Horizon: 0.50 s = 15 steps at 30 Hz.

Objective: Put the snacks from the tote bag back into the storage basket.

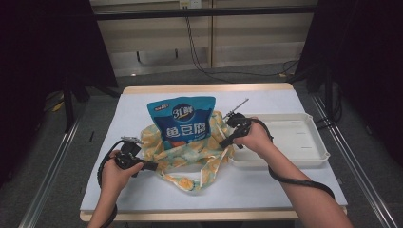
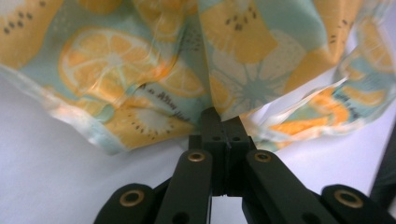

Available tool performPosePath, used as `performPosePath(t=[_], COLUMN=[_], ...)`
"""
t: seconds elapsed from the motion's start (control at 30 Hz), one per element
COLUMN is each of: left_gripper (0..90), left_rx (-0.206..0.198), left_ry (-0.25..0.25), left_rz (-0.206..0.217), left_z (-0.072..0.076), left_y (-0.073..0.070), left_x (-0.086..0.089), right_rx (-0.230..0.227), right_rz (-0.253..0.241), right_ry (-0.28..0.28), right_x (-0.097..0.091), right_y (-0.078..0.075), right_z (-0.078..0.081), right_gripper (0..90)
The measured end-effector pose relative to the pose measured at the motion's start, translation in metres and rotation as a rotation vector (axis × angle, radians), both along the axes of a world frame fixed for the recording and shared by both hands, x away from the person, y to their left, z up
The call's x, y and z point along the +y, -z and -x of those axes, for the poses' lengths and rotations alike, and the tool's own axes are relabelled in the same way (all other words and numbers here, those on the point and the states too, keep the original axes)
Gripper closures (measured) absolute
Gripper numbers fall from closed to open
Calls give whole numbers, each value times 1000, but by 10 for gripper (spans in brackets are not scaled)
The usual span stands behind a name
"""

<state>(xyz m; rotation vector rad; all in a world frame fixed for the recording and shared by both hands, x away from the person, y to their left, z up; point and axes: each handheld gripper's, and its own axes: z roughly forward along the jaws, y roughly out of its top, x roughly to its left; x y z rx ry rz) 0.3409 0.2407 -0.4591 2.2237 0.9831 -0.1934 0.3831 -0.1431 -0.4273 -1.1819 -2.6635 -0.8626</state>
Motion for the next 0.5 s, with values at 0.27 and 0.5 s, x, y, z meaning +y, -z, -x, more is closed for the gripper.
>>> performPosePath(t=[0.27, 0.5], left_gripper=[577, 362], left_rx=[-61, -162], left_ry=[-8, -37], left_rz=[42, 81], left_z=[3, 2], left_y=[-25, -51], left_x=[2, -2], right_rx=[-1, -4], right_rz=[0, 8], right_ry=[1, -3], right_x=[1, 3], right_y=[-4, -7], right_z=[0, -1], right_gripper=[871, 860])
